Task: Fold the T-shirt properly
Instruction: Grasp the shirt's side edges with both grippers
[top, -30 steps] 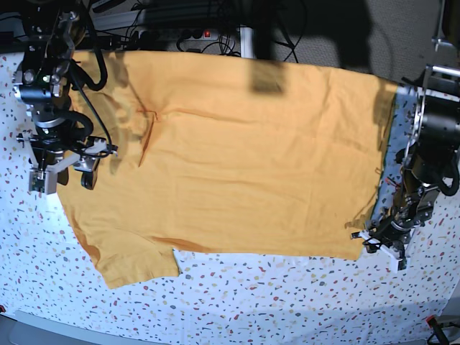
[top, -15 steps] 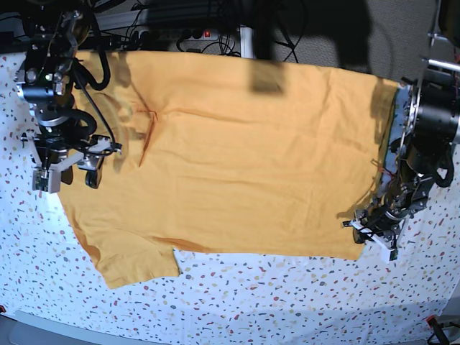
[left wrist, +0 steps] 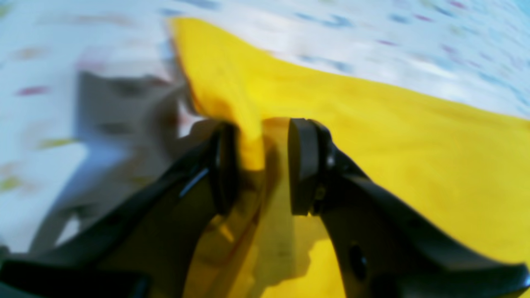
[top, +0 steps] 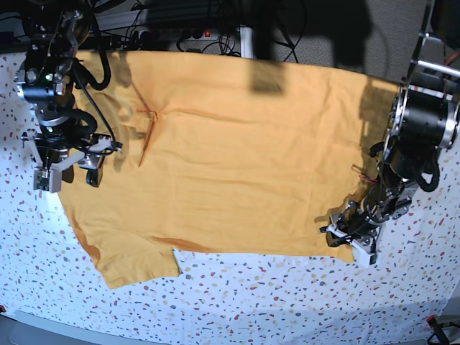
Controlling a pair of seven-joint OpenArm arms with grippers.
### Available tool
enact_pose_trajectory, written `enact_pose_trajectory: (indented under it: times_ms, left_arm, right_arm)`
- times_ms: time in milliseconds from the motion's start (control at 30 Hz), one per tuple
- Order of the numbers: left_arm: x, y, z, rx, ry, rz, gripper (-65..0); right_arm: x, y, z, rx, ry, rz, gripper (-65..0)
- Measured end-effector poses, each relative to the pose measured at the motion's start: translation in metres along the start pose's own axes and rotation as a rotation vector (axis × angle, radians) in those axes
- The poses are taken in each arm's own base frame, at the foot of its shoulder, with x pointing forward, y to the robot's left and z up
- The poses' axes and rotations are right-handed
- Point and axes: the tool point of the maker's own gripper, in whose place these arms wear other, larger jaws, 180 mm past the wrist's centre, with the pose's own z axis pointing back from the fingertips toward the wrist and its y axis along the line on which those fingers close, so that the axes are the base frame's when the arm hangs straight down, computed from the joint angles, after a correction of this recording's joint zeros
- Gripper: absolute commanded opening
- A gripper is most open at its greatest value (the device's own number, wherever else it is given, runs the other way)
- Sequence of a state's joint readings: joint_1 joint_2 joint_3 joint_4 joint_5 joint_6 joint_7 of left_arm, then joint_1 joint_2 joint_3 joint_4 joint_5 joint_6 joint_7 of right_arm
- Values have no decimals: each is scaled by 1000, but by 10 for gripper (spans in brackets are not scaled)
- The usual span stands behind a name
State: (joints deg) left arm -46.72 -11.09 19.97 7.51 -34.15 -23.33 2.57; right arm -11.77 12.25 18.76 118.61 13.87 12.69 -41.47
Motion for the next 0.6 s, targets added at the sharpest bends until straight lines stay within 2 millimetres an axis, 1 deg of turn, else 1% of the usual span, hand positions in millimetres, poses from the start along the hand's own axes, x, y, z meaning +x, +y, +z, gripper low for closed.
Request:
enact_pose_trajectory:
  times_ms: [67, 167, 200, 300, 367, 500, 533, 600]
  left_arm:
    - [3, 1, 0, 3, -4, -2, -454]
    - [9, 4, 1, 11, -24, -13, -497]
    - [9, 4, 1, 13, -26, -14, -522]
    - [13, 13, 1, 74, -52, -14, -650]
    - [18, 18, 2, 96, -79, -14, -650]
    - [19, 21, 3, 101, -80, -15, -650]
    - [19, 22, 3, 103, -79, -16, -650]
    - [20, 24, 4, 105, -85, -17, -650]
  right_arm:
    - [0, 0, 0, 0, 0, 0, -354]
    - [0, 0, 0, 0, 0, 0, -354]
    - [0, 0, 0, 0, -1, 0, -354]
    - [0, 0, 0, 0, -1, 0, -354]
    - [3, 0, 0, -3, -17, 3, -354]
    - [22, -2, 0, -12, -107, 11, -353]
    - [27, -6, -3, -35, -117, 32, -353]
    - [36, -16, -14, -78, -131, 54, -353]
